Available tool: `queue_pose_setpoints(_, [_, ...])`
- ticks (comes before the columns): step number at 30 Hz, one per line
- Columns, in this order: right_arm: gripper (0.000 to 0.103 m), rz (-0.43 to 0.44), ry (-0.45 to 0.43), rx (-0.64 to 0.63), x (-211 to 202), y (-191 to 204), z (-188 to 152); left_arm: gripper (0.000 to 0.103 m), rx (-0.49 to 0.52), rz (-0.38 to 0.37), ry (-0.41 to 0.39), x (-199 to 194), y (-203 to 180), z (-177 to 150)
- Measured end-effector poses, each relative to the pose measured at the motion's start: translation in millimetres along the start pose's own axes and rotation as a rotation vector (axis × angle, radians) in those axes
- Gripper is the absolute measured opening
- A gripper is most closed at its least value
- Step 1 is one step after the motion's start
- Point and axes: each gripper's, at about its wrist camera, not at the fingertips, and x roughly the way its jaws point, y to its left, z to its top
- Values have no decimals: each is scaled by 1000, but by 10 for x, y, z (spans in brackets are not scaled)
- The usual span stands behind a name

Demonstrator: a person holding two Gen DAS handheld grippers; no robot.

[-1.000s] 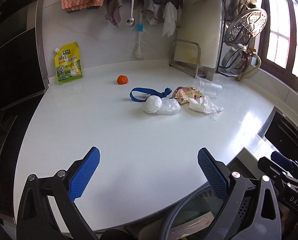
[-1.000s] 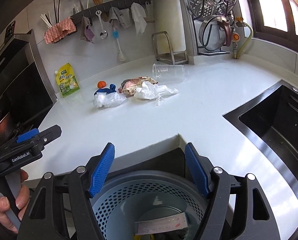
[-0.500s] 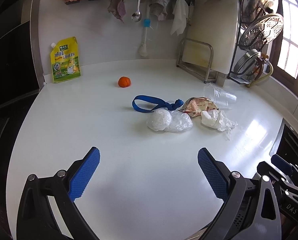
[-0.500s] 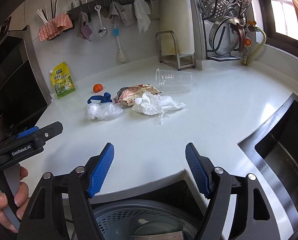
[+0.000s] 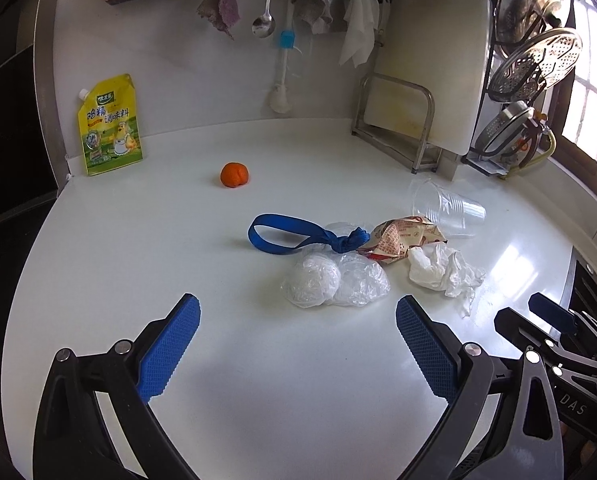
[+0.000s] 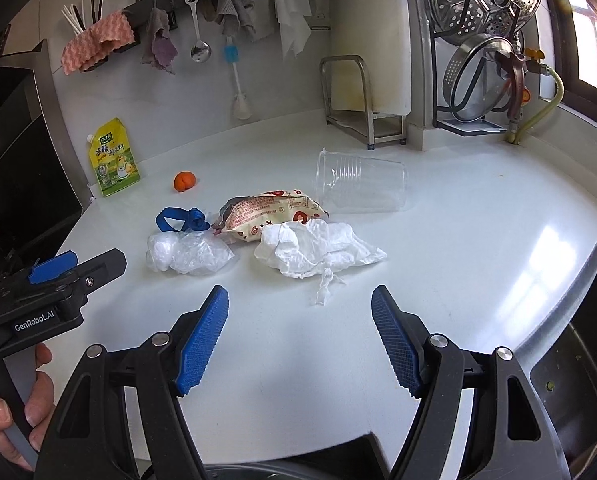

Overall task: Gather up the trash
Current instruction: 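Move both open tools up from the bin toward the plastic bags and tissue, then grasp the white tissue with the right tool while the left tool grasps the plastic bag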

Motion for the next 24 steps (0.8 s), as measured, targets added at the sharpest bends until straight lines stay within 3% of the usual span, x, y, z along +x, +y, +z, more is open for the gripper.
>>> queue_pose_setpoints(9, [71,27,33,8,335,-47,247,97,-26,-8,39,279,-27,157])
queue_pose_setpoints(24, [70,-28,138,14,801,-108,344,96,-46,18,118,637,-10,228])
